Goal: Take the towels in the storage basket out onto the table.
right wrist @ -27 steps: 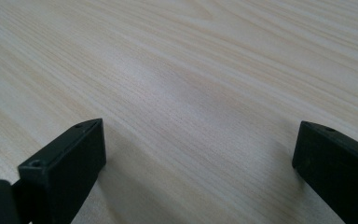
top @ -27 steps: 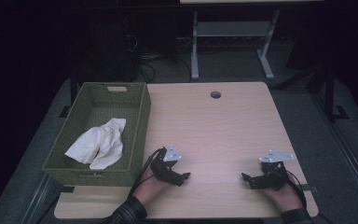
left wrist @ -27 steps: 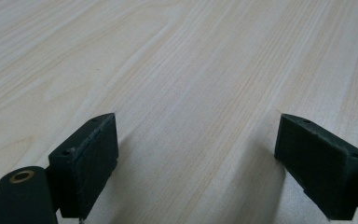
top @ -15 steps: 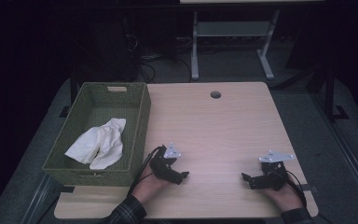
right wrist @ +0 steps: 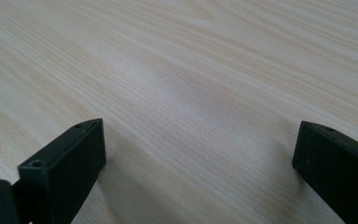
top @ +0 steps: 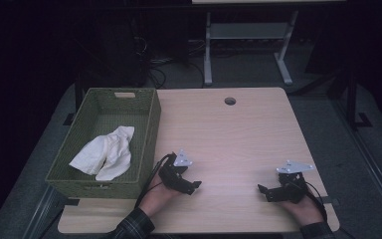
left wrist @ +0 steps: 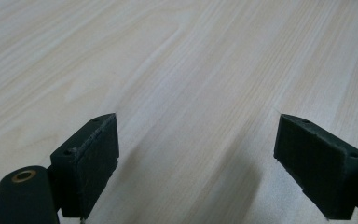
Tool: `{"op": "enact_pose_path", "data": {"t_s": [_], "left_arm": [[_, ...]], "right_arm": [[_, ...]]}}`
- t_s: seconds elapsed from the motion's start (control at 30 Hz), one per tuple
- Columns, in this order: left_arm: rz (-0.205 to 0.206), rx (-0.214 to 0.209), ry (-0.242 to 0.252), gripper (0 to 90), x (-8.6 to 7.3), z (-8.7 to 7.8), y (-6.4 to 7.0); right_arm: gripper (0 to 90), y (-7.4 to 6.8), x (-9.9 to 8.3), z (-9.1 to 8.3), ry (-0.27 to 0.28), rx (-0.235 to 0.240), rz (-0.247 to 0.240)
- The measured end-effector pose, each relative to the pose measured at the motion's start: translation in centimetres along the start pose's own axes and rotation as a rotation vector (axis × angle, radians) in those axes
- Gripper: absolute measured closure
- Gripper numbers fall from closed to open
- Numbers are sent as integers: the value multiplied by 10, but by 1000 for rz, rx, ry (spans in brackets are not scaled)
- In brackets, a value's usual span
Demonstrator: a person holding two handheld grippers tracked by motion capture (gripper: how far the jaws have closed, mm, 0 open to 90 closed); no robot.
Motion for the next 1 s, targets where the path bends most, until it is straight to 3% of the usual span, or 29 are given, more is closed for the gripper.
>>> {"op": "enact_pose_path", "data": {"t_s": [1.0], "left_arm": [[-2, -18, 19, 131, 31, -17, -2]], "right_arm": [[21, 0, 0, 0, 2, 0, 0]]}}
Point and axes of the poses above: each handheld gripper's, and its own axes: z roughly forward along the jaws, x roughly out of its top, y roughly to its right, the point moved 10 cm from there along z, roughly forward along the jaws, and after that the axes turned 15 degrees about y, right-handed, at the moved point
